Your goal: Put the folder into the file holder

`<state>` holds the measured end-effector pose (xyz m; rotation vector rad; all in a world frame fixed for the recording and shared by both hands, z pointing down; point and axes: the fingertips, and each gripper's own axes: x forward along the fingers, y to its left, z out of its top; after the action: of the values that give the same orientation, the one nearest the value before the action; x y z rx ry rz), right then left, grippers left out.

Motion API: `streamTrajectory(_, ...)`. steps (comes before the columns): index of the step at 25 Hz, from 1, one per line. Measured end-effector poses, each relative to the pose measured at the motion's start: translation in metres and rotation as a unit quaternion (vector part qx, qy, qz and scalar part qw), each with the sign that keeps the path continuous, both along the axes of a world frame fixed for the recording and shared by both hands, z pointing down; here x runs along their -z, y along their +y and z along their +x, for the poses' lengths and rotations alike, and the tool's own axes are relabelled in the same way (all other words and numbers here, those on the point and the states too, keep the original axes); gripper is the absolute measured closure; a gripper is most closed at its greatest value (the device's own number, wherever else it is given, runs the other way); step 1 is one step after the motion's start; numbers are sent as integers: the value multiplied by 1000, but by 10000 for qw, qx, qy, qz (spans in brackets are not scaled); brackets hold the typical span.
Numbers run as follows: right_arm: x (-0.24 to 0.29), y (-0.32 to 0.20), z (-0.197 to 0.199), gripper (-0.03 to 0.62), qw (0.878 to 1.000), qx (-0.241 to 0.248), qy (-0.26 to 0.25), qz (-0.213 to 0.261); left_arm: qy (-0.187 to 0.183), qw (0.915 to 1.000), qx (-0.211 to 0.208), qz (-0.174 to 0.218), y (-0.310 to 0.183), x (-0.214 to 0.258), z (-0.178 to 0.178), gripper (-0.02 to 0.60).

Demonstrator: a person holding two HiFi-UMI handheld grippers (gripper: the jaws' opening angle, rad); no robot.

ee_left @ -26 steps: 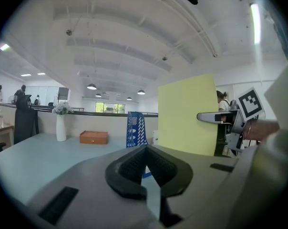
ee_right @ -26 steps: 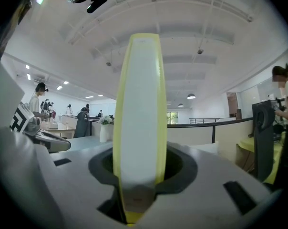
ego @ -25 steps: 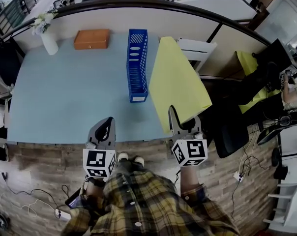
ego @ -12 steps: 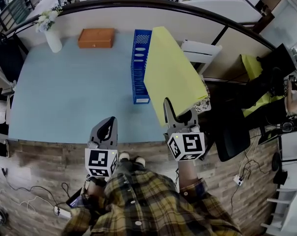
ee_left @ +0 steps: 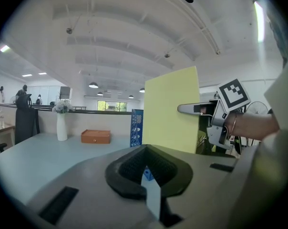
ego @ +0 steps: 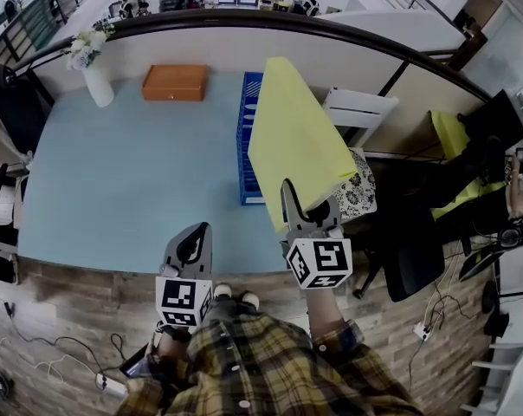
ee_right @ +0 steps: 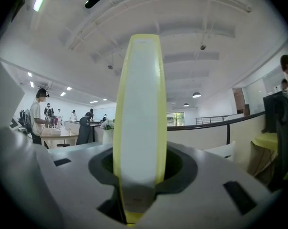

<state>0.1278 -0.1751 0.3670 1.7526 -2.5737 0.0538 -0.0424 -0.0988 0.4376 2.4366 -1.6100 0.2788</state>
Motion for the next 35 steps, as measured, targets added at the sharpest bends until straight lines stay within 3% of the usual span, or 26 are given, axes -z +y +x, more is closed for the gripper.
streamTrajectory(23, -13, -86, -16, 434, 9985, -362, -405, -119, -17, 9995, -108, -293, -54, -17, -12, 591)
streamTrajectory(35, -15, -111, -24, 434, 9961, -706, -536, -35, 38, 9997, -76, -216, -79, -17, -28, 591)
